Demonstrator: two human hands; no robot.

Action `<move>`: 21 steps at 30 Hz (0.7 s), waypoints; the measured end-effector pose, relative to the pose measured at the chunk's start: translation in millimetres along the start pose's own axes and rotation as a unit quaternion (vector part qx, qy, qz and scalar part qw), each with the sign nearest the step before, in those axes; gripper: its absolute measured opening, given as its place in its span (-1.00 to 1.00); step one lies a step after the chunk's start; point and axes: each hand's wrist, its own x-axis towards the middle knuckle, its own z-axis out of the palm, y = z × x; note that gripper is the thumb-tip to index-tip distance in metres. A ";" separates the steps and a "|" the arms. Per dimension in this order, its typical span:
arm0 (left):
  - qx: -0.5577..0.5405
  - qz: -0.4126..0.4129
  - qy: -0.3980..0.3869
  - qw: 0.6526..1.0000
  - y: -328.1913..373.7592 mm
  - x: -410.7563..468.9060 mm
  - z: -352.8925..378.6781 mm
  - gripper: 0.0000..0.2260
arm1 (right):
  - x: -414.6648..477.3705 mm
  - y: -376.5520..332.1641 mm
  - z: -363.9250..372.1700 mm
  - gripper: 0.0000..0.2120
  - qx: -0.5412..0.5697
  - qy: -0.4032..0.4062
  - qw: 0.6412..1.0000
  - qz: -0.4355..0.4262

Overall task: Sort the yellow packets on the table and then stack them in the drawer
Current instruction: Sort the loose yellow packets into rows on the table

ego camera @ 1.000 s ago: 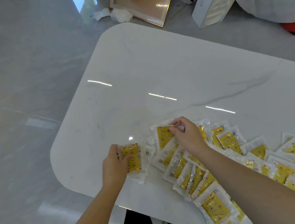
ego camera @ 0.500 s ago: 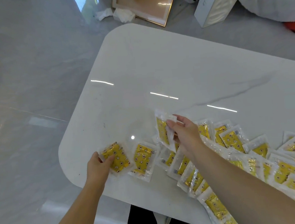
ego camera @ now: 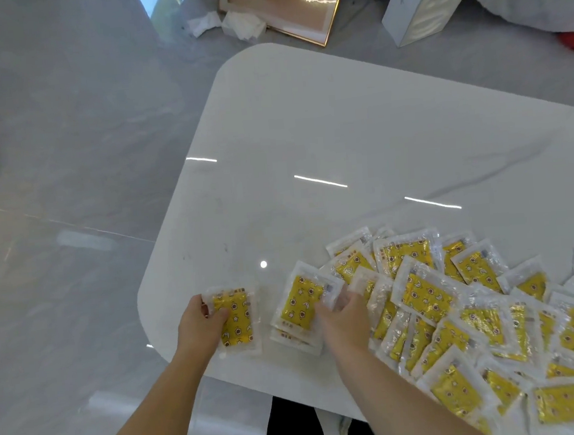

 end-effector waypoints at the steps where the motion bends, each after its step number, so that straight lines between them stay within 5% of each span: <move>1: 0.009 0.005 -0.001 1.000 1.0 1.7 0.7 -0.87 | -5.6 2.0 9.4 -0.42 -0.025 0.010 1.000 0.011; 5: 0.044 0.029 -0.011 0.999 5.9 8.2 5.4 -0.83 | -17.9 -10.1 43.2 -0.14 -0.135 0.056 0.982 0.118; 9: 0.066 0.028 -0.023 0.997 9.6 15.9 4.9 -0.82 | -4.8 -12.0 74.5 -0.52 0.014 0.049 0.978 0.201; 15: 0.025 0.025 -0.022 0.999 39.2 26.1 0.7 -0.80 | 4.2 -39.9 42.3 -0.73 0.074 -0.027 0.995 0.063; 21: -0.119 0.071 -0.023 0.990 165.4 63.5 25.7 -0.83 | 98.7 -145.2 -15.1 -0.49 0.198 -0.035 0.980 -0.012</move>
